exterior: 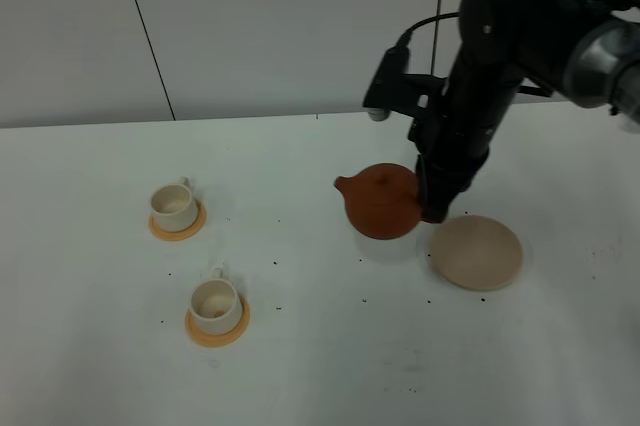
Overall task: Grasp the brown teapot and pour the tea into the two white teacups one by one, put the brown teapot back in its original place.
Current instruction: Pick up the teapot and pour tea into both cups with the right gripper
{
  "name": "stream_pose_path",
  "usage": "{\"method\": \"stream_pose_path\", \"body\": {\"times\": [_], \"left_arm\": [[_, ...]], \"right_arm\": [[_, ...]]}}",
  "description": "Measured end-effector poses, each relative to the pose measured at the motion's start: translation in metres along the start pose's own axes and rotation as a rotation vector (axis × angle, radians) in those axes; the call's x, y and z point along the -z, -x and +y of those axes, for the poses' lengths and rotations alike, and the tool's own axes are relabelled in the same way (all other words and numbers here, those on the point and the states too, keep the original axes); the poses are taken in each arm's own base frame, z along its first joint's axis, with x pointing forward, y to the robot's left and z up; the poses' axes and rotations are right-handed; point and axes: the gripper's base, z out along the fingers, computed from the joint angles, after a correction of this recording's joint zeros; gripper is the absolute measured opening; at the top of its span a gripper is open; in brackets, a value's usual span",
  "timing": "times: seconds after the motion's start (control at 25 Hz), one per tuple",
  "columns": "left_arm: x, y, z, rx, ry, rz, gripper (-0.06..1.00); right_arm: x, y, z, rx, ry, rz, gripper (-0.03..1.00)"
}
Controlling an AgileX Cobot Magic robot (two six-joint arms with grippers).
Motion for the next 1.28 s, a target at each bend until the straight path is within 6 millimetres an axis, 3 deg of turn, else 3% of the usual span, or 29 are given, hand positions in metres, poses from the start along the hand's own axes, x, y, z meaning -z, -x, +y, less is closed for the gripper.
{"method": "stream_pose_path", "body": {"times": [0.36,0.56,1.04,1.28], "left_arm": [[0.000,0.000,0.000,0.000,0.000,0.000,0.23],[0.000,0.000,0.000,0.000,0.000,0.000,0.23],[0.000,0.000,0.000,0.000,0.000,0.000,0.23],[0.000,0.000,0.000,0.000,0.000,0.000,0.23]], "right_arm": [[-0.026,0.033,-0.023,0.014,-0.014,-0.109,0.10],[-0.031,0.045,-0.020,0.009,-0.016,-0.131,0.10],[-0.047,0.069,0.007,-0.084,0.008,-0.096,0.10],[-0.047,0.079,0.004,-0.212,-0.048,-0.174,0.10]]}}
